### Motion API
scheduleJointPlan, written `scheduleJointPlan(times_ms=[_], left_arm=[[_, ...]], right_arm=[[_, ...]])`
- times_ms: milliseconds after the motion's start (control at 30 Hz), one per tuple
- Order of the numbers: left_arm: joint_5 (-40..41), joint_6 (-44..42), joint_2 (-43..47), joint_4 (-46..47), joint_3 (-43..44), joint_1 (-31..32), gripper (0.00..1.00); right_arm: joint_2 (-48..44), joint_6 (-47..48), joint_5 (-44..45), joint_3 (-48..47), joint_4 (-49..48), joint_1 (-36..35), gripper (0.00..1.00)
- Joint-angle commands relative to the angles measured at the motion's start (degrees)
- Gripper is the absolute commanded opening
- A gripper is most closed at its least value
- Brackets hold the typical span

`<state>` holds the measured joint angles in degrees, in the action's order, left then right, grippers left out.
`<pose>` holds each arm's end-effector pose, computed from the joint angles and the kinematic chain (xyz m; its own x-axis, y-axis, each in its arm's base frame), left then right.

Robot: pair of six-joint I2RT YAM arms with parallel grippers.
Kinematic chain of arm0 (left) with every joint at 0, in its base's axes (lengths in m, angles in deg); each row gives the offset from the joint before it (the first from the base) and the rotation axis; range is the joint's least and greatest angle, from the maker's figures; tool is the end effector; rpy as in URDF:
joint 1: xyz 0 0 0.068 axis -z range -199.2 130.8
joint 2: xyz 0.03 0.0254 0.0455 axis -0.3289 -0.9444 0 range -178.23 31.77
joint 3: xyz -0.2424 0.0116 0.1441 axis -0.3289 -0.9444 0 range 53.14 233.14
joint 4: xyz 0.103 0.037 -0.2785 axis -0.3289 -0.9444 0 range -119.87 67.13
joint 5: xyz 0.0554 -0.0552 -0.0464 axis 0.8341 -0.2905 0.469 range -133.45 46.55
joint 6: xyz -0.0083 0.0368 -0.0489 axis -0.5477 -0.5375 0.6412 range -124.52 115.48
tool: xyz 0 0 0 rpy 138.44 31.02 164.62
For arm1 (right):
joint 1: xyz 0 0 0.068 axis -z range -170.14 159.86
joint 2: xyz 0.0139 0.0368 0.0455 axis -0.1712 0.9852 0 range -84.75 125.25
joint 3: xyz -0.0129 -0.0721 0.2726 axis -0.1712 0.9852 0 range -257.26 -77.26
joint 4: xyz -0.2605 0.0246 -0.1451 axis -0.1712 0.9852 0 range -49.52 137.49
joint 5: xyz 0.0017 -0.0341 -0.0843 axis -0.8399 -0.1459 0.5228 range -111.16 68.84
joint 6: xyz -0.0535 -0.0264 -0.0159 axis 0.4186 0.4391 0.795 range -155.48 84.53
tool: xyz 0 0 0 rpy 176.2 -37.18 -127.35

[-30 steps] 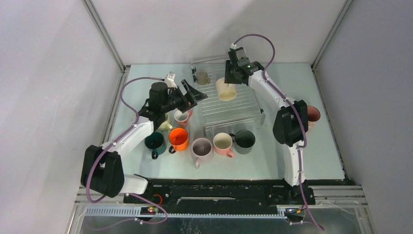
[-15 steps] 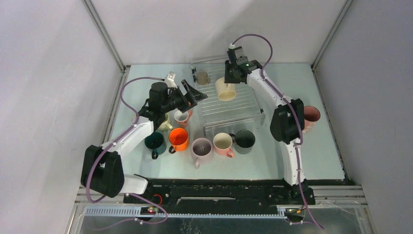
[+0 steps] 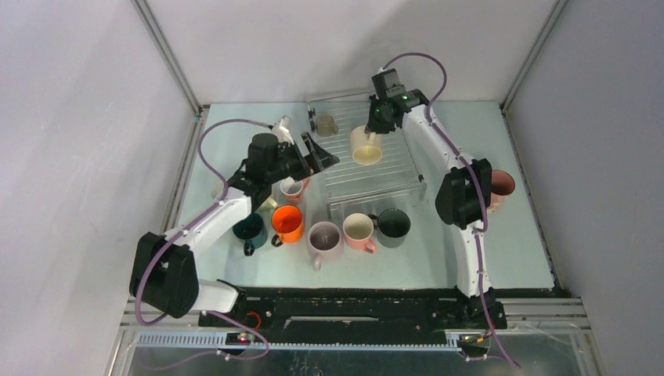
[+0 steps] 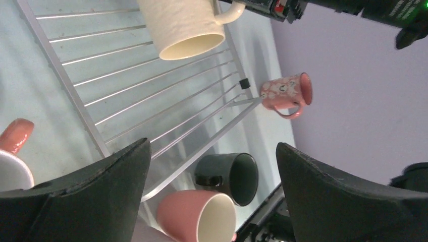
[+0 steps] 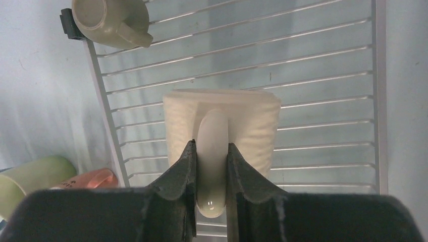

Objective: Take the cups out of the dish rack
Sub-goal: Unload the cup from the dish rack.

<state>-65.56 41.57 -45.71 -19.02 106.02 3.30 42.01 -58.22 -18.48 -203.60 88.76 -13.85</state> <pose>0.3206 -0.1518 0.2751 -0.7166 -0.4255 -0.5526 0.2359 0.5978 -0.7662 0.5034 0.2187 0.3002 -0.7786 0.0798 -0.6224 -0.0784 0.9717 0.2228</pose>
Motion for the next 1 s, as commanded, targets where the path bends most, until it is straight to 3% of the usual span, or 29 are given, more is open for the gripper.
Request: scheduleJointPlan(times_ms=[0,200,433,967], left_arm=[[9.31,-8.88,1.07,-0.87,5.39,3.13,1.0],[26.56,-19.82,0.94,1.16,6.45,9.42,1.0],[39.78,-31.12,0.2,12.19,2.5,14.8,1.0],[45.63,-43.89,-5.22,31.83,-5.47,20.49,0.99]], right_arm=[[-5.14,-4.67,-2.05,-4.53,0.22,0.66,0.0],[-7.51,-7.72,-4.95,-6.39,2.44,1.2,0.0],[-10.02,-10.86,-7.73,-7.43,4.22,1.92,0.0],[-15.49,-19.35,-14.07,-6.7,3.55,2.47,0.0]])
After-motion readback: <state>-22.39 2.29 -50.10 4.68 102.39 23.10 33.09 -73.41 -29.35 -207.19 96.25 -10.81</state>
